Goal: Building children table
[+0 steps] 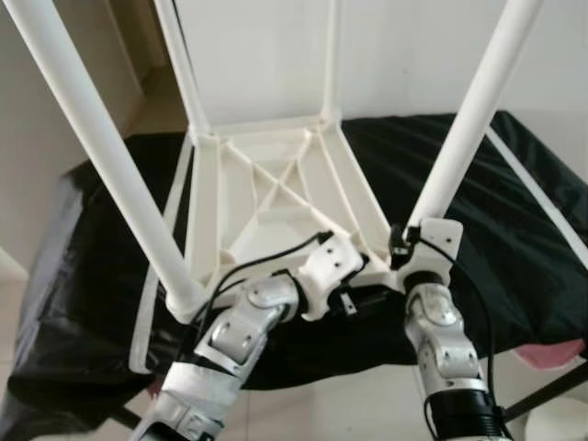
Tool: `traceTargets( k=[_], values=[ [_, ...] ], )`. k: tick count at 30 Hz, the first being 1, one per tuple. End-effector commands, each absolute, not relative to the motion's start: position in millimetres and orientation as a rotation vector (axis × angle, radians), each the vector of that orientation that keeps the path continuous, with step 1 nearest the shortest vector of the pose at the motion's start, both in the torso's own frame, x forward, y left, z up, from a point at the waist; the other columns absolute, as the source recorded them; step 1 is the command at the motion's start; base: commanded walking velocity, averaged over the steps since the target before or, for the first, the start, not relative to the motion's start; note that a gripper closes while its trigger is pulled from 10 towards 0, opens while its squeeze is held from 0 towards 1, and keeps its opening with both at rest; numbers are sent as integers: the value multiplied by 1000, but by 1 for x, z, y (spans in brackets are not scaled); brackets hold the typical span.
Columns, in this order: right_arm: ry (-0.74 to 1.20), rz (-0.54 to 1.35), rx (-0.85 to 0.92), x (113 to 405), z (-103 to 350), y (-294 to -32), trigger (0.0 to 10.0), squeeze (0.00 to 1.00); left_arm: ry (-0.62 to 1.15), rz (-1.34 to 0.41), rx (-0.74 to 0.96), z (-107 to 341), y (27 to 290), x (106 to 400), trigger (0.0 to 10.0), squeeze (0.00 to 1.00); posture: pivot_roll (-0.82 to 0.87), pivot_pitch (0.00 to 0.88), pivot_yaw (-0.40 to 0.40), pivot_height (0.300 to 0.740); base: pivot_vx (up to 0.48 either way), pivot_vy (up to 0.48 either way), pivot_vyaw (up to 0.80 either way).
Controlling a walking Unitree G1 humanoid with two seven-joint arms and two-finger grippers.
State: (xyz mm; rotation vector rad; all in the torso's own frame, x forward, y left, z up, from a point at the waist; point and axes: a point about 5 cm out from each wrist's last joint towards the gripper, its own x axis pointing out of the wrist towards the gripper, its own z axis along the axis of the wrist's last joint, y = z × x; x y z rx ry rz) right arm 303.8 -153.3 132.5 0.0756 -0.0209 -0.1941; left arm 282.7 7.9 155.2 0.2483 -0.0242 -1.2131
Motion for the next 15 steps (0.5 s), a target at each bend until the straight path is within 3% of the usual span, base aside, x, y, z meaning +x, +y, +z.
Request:
traceTargets(
  k=[1,15],
  values=[
    [96,-228,128,299,110,-153,10000,0,-19,-1211,265,153,8,283,10000,0,-147,0,51,740,0,0,0],
    [94,-208,112,300,113,-148,10000,0,-30,-1214,277,155,8,285,10000,0,-146,0,47,740,0,0,0]
  ],
)
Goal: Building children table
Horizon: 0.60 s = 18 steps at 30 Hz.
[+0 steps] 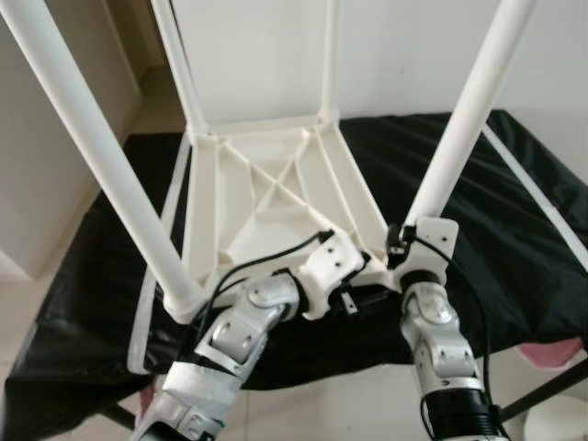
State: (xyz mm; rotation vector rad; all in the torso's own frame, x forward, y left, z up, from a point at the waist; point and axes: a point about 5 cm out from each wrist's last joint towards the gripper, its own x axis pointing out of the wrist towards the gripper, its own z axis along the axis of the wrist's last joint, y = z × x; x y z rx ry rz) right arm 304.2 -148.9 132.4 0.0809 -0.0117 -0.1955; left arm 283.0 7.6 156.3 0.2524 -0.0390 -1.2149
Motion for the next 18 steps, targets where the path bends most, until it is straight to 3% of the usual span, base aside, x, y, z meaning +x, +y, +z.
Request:
traceTargets(
  k=[1,2,3,10,18],
  values=[
    [91,-205,113,301,113,-149,10000,804,-30,-1214,276,155,8,285,10000,0,-151,0,49,740,0,0,0],
    [88,-202,113,301,114,-149,10000,804,-31,-1215,275,155,7,285,10000,0,-151,0,49,740,0,0,0],
    [83,-188,113,302,115,-149,10000,1000,-33,-1216,274,155,6,285,10000,0,-151,0,49,740,0,0,0],
    [23,-79,109,303,123,-151,10000,1000,-45,-1203,264,157,5,287,10000,0,-153,0,49,740,0,0,0],
    [-17,39,83,296,128,-172,10000,1000,-46,-1205,265,157,6,287,10000,0,-157,0,55,740,0,0,0]
  ],
)
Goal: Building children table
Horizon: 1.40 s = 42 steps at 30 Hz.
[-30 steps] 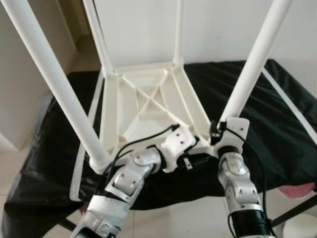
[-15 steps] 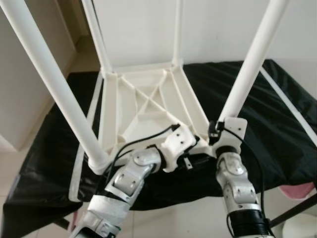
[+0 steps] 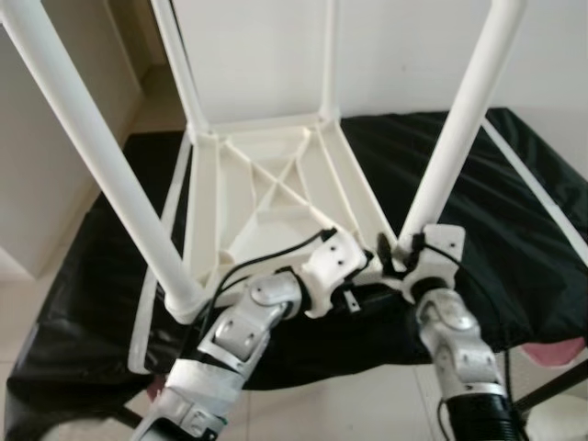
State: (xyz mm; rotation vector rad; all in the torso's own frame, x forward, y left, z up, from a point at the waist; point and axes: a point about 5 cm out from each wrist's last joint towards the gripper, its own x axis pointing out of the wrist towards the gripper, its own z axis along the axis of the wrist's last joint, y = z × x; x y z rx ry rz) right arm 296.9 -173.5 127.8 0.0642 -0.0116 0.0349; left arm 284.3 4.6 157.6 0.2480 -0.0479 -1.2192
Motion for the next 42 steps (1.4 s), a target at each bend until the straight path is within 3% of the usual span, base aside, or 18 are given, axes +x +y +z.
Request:
traceTargets(
  k=[1,2,3,9,22,23,24,25,26,28,29,38,39,40,42],
  values=[
    [-25,73,53,294,128,-178,10000,1000,-43,-1208,266,157,6,286,10000,0,-158,0,57,740,0,0,0],
    [-23,117,31,293,128,-184,10000,984,-40,-1214,267,156,6,286,10000,0,-163,1,66,740,0,0,0],
    [-16,183,1,291,127,-191,10000,0,-34,-1230,273,155,7,284,10000,0,-166,4,72,740,0,0,0],
    [7,409,-74,293,127,-201,10000,0,-16,-1314,293,155,8,279,10000,0,-175,8,87,740,0,0,0],
    [-15,574,-145,317,143,-193,10000,0,-6,-1421,327,158,10,270,10000,0,-176,17,103,740,0,0,0],
    [-17,597,-153,321,144,-191,7373,0,-5,-1416,328,158,7,270,10000,0,-167,17,93,740,0,0,0],
    [-19,613,-157,323,145,-187,3216,0,-5,-1412,328,158,7,270,10000,0,-164,16,89,740,0,0,0],
    [-19,613,-157,323,145,-187,3216,0,-5,-1412,328,158,7,270,10000,0,-164,16,89,740,0,0,0],
    [-16,631,-165,324,145,-185,2157,0,-5,-1406,329,157,8,270,10000,0,-159,15,83,740,0,0,0],
    [-14,643,-171,325,144,-184,2157,0,-4,-1402,329,157,8,270,10000,0,-159,15,83,740,0,0,0],
    [-14,653,-174,324,143,-183,0,0,-6,-1393,329,158,10,271,10000,0,-153,16,76,740,0,0,0],
    [26,636,-191,319,134,-190,39,0,-27,-1278,322,160,16,285,10000,0,-148,17,74,740,0,0,0],
    [27,627,-183,318,132,-190,8118,0,-45,-1242,324,162,18,289,10000,0,-150,17,76,740,0,0,0],
    [26,599,-178,317,132,-191,10000,0,-51,-1211,321,163,20,293,10000,0,-152,15,77,740,0,0,0],
    [25,580,-177,317,131,-191,10000,0,-55,-1191,318,163,22,296,10000,0,-152,15,77,740,0,0,0]
  ],
)
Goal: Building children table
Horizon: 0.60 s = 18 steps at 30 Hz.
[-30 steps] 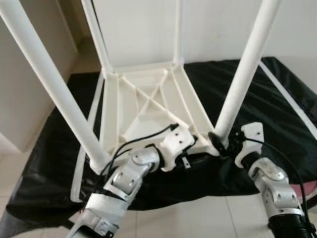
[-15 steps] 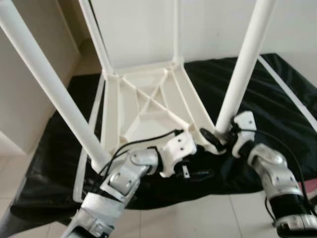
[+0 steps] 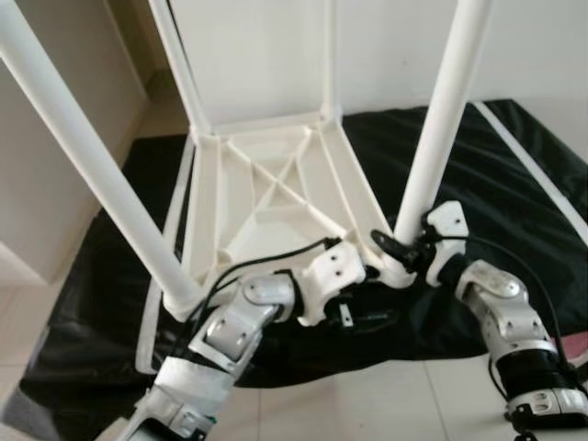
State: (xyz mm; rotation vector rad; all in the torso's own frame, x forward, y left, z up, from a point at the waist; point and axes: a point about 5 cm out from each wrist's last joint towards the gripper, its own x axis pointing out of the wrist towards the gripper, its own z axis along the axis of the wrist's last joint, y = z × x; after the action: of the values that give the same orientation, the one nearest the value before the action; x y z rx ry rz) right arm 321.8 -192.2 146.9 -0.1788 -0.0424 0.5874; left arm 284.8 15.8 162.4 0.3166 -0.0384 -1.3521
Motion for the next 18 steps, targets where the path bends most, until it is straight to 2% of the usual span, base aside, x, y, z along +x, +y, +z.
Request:
traceTargets(
  k=[1,13,15,18],
  values=[
    [28,548,-182,318,130,-193,10000,0,-74,-1167,329,164,24,298,10000,0,-153,15,77,740,0,0,0],
    [53,209,-57,314,121,-193,10000,0,-43,-1116,278,151,30,300,10000,0,-154,21,67,740,0,0,0],
    [69,71,-8,311,117,-191,10000,0,-49,-1102,265,153,30,302,10000,0,-149,24,62,740,0,0,0],
    [81,-20,5,309,114,-190,10000,0,-53,-1097,263,153,30,302,10000,0,-149,24,62,740,0,0,0]
  ],
)
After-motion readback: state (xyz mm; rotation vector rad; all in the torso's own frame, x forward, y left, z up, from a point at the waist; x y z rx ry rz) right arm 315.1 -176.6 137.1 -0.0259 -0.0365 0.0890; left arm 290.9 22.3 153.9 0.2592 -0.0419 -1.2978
